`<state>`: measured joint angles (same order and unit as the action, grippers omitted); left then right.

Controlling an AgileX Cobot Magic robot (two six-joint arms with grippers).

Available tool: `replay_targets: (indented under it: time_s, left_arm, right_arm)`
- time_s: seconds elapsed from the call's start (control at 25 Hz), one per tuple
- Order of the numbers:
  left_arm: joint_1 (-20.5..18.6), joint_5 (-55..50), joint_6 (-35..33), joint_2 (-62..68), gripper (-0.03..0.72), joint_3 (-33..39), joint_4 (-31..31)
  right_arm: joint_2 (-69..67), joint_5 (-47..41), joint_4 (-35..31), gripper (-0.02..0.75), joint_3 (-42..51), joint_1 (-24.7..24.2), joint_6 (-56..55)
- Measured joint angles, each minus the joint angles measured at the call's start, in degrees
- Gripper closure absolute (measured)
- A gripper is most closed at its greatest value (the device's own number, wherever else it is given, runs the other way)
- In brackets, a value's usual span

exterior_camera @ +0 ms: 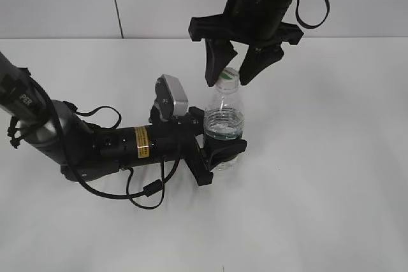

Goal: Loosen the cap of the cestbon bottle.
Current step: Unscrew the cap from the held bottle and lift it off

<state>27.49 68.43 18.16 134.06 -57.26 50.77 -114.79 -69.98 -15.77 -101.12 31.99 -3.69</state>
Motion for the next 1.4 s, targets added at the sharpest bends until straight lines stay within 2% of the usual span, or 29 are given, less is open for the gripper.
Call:
replay_targets:
  time_s: [0.12,0.16,0.56,0.88,1.2,1.4]
  left_arm:
    - [0.00,0.00,0.00,0.00,0.285,0.00,0.00]
    - [0.00,0.00,0.00,0.00,0.285,0.00,0.00]
    - [0.00,0.05,0.00,0.00,0.285,0.00,0.00]
    - [-0.05,0.05,0.00,0.00,0.285,0.00,0.94]
    - [-0.10,0.16,0.00,0.00,0.285,0.00,1.78]
    - [-0.11,0.16,0.00,0.00,0.285,0.00,1.96]
  right_arm:
    - [0.00,0.00,-0.04,0.415,0.00,0.00,0.79]
    - [0.00,0.00,0.21,0.429,0.00,0.00,1.04]
    - [0.00,-0.02,0.17,0.430,0.00,0.00,9.14]
    - [0.00,-0.02,-0.51,0.430,0.00,0.00,24.27]
    - [0.00,-0.26,-1.11,0.431,0.00,0.00,45.75]
    - [0.00,-0.32,-1.39,0.432,0.00,0.00,54.70]
